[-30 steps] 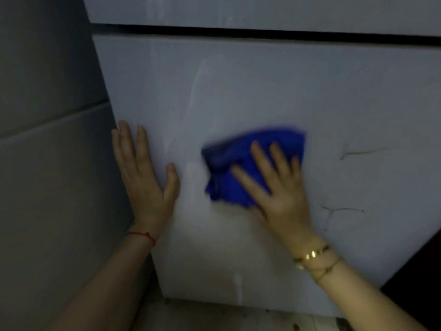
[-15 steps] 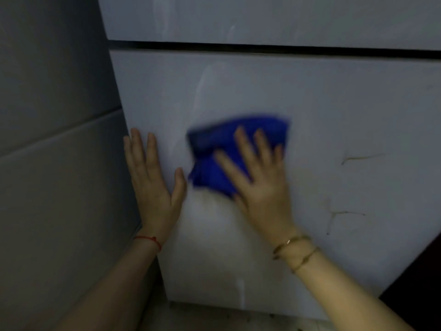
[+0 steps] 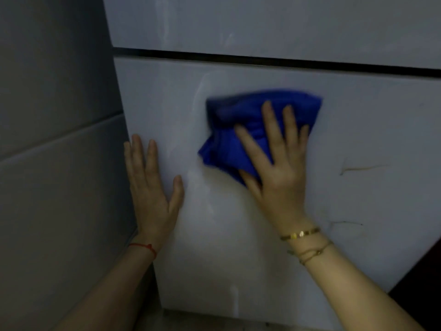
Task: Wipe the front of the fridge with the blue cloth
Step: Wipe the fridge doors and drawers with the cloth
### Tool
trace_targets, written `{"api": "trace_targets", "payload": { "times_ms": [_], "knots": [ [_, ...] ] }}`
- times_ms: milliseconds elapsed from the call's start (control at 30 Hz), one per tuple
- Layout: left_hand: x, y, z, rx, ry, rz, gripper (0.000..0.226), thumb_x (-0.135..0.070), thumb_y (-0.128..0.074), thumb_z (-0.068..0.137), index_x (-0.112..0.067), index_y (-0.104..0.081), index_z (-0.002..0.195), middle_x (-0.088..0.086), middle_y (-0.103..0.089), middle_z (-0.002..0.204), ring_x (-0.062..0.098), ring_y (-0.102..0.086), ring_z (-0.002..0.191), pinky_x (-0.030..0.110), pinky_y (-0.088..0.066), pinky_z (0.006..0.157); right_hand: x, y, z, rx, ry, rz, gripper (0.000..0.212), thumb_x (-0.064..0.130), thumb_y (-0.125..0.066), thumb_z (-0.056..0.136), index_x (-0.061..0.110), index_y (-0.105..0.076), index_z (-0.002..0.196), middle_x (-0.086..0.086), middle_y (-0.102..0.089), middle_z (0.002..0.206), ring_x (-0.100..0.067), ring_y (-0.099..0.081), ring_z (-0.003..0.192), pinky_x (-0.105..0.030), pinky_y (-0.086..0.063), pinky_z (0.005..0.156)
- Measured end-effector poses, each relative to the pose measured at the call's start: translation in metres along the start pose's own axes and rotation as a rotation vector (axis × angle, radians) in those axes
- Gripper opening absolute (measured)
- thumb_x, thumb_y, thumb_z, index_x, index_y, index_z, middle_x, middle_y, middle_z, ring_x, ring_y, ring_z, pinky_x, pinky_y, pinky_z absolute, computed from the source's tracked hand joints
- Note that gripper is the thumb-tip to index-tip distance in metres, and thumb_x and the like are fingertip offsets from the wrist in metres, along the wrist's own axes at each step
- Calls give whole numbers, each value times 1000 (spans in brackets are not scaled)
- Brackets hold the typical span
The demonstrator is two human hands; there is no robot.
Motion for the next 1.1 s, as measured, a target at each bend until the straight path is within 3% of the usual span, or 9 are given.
{"api": "trace_targets", "payload": {
  "times_ms": [233, 367, 433, 567, 700, 800, 900, 1000, 1100],
  "knots": [
    [7, 3, 0, 66, -24, 26, 63, -28, -41, 99, -8, -16, 153, 12, -7, 163, 21, 4, 153, 29, 3, 126, 0, -19, -142, 346, 373, -143, 49, 14, -47, 96, 26, -38, 142, -2, -11, 162, -26, -26, 141, -39, -12, 121],
    [8, 3, 1, 67, -34, 14, 63, -28, -43, 98, -7, -16, 152, 12, -6, 162, 17, 6, 153, 29, 3, 126, -18, 6, -34, 87, 26, -94, 50, 19, -53, 93, 22, -41, 141, -15, -18, 158, -34, -9, 148, -48, -1, 122],
    [8, 2, 1, 75, -12, -8, 64, -27, -44, 98, -9, -15, 153, 12, -5, 163, 19, 5, 153, 31, 2, 126, -11, 8, 17, -42, -142, -48, 44, 27, -54, 97, 21, -46, 140, -24, -28, 152, -45, -15, 144, -53, -2, 121],
    [8, 4, 0, 96, -11, -8, 66, -28, -45, 98, -9, -15, 153, 12, -5, 163, 19, 5, 153, 31, 1, 126, 28, -18, 5, 32, 15, -8, 47, 38, -53, 96, 26, -45, 140, -17, -27, 153, -40, -13, 146, -48, -2, 121],
    [4, 6, -2, 77, -29, 22, 66, -25, -47, 97, -7, -16, 153, 14, -7, 163, 28, 1, 154, 47, -4, 126, 33, -34, -111, 264, 199, -67, 58, 17, -57, 88, 29, -38, 142, -7, -16, 160, -25, -12, 149, -39, -6, 123],
    [-4, 4, -3, 46, -14, 69, 69, -25, -48, 97, -7, -14, 153, 10, -7, 163, 23, 4, 154, 45, 3, 126, 6, -20, -160, 345, 243, -154, 64, 13, -51, 83, 28, -35, 143, -1, -2, 162, -26, -20, 142, -40, -6, 122],
    [-22, -4, -4, 61, -86, 87, 66, -25, -50, 95, -3, -21, 151, 11, -11, 162, 18, 7, 153, 43, 5, 126, -39, 11, -129, 257, 118, -188, 72, 11, -57, 78, 30, -29, 142, -3, -2, 162, -30, -14, 146, -44, -3, 122],
    [-40, -14, 2, 58, -118, 63, 66, -22, -52, 95, -2, -23, 150, 15, -13, 161, 19, 5, 153, 42, 6, 126, -77, 44, -51, 62, -143, -97, 50, 12, -45, 94, 21, -37, 143, -21, -18, 156, -37, -5, 147, -50, -2, 122],
    [-55, -22, 6, 44, -108, 55, 67, -22, -52, 95, -2, -21, 151, 18, -14, 161, 22, 2, 152, 42, 7, 125, -83, 51, -25, 3, -176, -92, 43, 22, -45, 99, 15, -44, 141, -27, -21, 153, -46, -8, 144, -51, 1, 122]
  ]
}}
Point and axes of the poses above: each hand's wrist, its own z-axis towards the middle knuckle, its own y-axis out of the back of the hand, x = y × z, the point moved 7 cm from there along z, towards the middle knuckle
